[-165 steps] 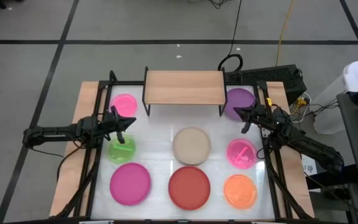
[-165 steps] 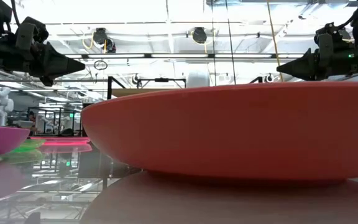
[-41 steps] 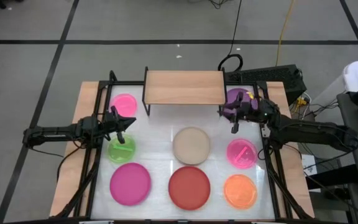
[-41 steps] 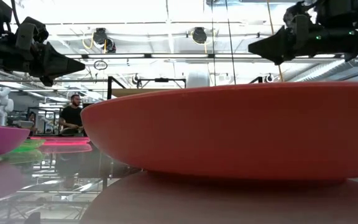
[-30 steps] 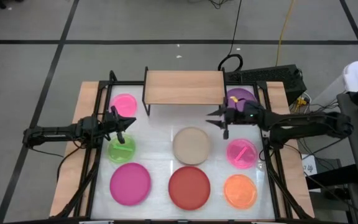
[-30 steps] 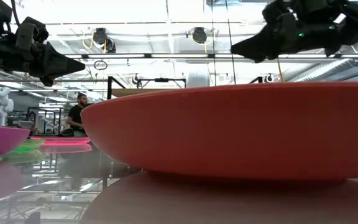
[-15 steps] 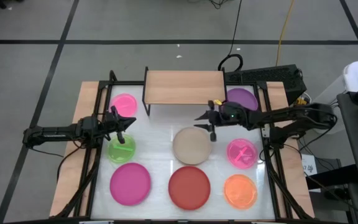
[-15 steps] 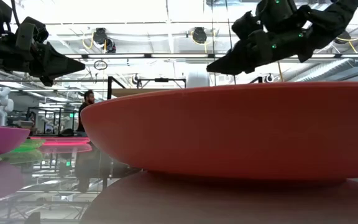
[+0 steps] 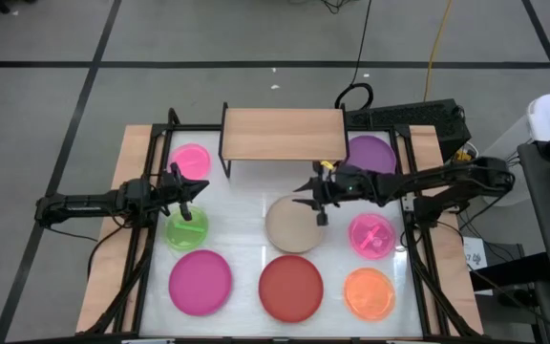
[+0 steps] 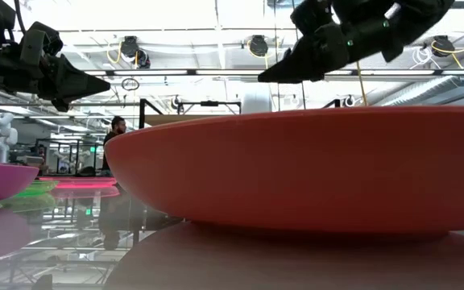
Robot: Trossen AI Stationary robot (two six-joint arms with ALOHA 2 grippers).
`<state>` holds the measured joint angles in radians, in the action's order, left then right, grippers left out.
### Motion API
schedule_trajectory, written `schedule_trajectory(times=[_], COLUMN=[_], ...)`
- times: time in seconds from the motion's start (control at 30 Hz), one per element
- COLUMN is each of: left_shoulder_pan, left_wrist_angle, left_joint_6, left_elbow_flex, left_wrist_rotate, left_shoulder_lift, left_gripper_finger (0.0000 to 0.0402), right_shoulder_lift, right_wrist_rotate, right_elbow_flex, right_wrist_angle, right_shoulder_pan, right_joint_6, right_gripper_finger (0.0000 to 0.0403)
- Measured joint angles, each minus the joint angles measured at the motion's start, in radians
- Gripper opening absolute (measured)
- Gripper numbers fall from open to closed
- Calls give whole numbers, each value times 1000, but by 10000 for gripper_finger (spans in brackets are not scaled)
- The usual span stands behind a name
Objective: Place and stack plates onto a shelf
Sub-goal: Put the gray plate on the shelf
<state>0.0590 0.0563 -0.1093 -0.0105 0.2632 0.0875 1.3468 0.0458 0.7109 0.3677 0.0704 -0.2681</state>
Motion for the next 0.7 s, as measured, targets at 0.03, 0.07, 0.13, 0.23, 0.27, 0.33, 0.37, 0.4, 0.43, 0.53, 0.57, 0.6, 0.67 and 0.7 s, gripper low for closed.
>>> schedule_trajectory(times=[0.03,0.07,0.13,0.23,0.27,0.33,0.37,0.4,0.43,0.53,0.57,0.6,0.67,0.7], left_shoulder_pan=[0,0,0,0,0,0,0,0,0,0,0,0,0,0], left_wrist_angle=[0,0,0,0,0,0,0,0,0,0,0,0,0,0], left_joint_6=[0,0,0,0,0,0,0,0,0,0,0,0,0,0], left_elbow_flex=[0,0,0,0,0,0,0,0,0,0,0,0,0,0], left_wrist_rotate=[0,0,0,0,0,0,0,0,0,0,0,0,0,0], left_shoulder_lift=[0,0,0,0,0,0,0,0,0,0,0,0,0,0], left_gripper_finger=[12,12,12,12,12,12,12,12,12,12,12,12,12,12], right_shoulder_lift=[0,0,0,0,0,0,0,0,0,0,0,0,0,0], right_wrist_rotate=[-32,-61,-117,-152,-152,-152,-152,-152,-151,-153,-153,-154,-153,-153], right_elbow_flex=[15,32,62,83,83,83,83,83,83,83,83,83,83,83], right_wrist_angle=[-31,-63,-119,-171,-175,-183,-189,-196,-205,-246,-261,-278,-315,-334], right_shoulder_pan=[-16,-31,-61,-100,-112,-134,-146,-156,-166,-189,-195,-201,-213,-219], right_joint_6=[-10,-18,-32,-30,-24,-1,11,20,28,53,59,62,63,61], right_gripper_finger=[107,107,107,107,107,107,107,107,107,107,107,107,107,107])
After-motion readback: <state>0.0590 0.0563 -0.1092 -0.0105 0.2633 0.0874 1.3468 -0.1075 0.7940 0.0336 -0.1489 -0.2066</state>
